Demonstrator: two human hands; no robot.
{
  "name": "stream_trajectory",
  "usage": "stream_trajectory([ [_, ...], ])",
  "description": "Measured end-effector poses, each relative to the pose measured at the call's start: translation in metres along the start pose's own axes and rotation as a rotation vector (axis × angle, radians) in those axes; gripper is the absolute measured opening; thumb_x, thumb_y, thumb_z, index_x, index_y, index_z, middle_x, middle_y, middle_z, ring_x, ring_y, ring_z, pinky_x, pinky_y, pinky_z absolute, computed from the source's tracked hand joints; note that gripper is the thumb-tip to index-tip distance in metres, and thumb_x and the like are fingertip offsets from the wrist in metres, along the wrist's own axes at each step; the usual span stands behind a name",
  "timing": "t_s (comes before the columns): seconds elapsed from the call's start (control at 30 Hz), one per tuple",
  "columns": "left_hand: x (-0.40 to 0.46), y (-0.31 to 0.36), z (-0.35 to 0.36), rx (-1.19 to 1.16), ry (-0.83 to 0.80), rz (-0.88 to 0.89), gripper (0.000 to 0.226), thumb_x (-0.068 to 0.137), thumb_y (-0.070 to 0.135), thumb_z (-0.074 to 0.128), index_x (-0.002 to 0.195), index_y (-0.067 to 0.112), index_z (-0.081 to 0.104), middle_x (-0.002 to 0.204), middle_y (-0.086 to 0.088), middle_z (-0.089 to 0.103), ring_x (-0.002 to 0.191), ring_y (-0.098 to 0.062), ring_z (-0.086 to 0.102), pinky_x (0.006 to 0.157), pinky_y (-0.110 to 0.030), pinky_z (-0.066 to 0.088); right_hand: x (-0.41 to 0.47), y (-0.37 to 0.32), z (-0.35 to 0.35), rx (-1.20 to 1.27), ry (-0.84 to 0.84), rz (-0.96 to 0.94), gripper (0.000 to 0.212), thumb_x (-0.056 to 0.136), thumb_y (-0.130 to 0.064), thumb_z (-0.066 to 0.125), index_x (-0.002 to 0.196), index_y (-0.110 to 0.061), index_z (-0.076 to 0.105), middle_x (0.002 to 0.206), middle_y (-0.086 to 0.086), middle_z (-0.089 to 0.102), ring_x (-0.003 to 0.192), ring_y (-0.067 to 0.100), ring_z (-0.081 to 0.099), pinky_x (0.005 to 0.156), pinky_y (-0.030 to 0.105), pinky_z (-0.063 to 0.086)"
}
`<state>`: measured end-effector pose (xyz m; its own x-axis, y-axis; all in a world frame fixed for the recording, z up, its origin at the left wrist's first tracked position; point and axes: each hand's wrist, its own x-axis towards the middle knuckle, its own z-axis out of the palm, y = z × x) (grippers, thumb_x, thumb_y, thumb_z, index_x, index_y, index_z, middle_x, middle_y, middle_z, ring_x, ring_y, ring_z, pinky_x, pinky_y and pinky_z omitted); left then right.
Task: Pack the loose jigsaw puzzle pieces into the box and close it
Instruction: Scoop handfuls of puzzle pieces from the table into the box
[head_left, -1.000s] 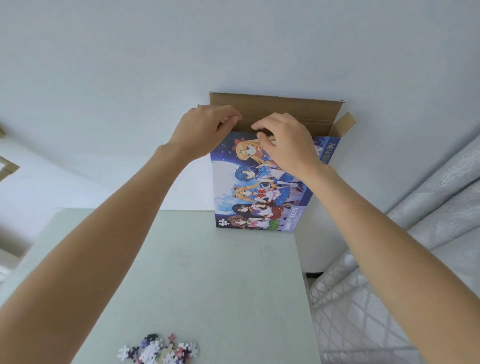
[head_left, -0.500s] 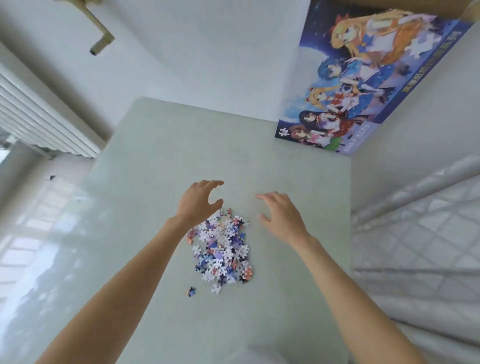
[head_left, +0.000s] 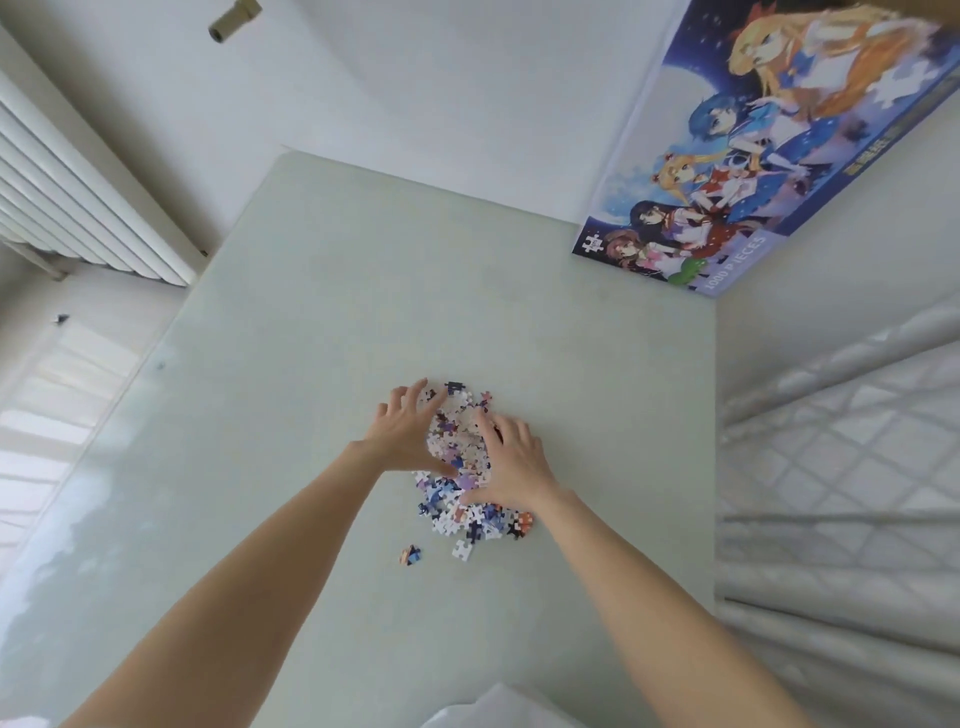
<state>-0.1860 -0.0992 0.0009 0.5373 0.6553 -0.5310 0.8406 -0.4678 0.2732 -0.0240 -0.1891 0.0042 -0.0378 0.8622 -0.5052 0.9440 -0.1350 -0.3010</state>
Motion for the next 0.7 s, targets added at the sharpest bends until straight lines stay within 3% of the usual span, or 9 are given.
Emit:
stream_trajectory([
  [0.13, -0.006, 0.011, 0.011, 0.077, -0.002, 0.104, 0.125, 0.048, 0.069, 0.075, 0.147, 0.03, 0.01, 0.146, -0.001, 0.015, 0.131, -0.026, 0.019, 0.106, -0.041, 0.031, 0.0, -0.001, 0.007, -0.026, 0.095, -0.009, 0.113, 0.059, -0.056, 0.078, 0.146, -0.018, 0.015, 0.143, 0.005, 0.03, 0.125, 0.024, 0.033, 0.101, 0.037, 0.036],
  [0.27, -0.009, 0.022, 0.016, -0.067, 0.101, 0.057, 0.096, 0.061, 0.048, 0.08, 0.14, 0.028, 0.028, 0.135, -0.002, 0.031, 0.12, -0.022, 0.029, 0.086, -0.028, 0.044, 0.001, -0.006, 0.005, 0.171, 0.109, 0.049, 0.085, 0.067, -0.042, 0.078, 0.136, -0.019, 0.033, 0.13, 0.005, 0.041, 0.113, 0.02, 0.046, 0.09, 0.033, 0.046],
  [0.4, -0.006, 0.028, 0.017, -0.141, 0.124, 0.028, 0.079, 0.068, 0.039, 0.078, 0.133, 0.024, 0.036, 0.131, -0.003, 0.039, 0.117, -0.021, 0.035, 0.088, -0.028, 0.044, -0.001, -0.007, 0.001, 0.299, 0.143, 0.068, 0.062, 0.075, -0.031, 0.075, 0.126, -0.016, 0.043, 0.125, 0.004, 0.049, 0.104, 0.019, 0.055, 0.088, 0.029, 0.046],
  [0.7, -0.005, 0.028, 0.018, -0.213, 0.109, -0.029, 0.062, 0.073, 0.041, 0.074, 0.123, 0.022, 0.042, 0.11, -0.002, 0.055, 0.105, -0.022, 0.048, 0.08, -0.03, 0.042, 0.001, -0.005, -0.005, 0.364, 0.146, 0.114, 0.052, 0.079, -0.024, 0.072, 0.125, -0.015, 0.048, 0.124, 0.006, 0.053, 0.113, 0.023, 0.051, 0.091, 0.03, 0.04],
])
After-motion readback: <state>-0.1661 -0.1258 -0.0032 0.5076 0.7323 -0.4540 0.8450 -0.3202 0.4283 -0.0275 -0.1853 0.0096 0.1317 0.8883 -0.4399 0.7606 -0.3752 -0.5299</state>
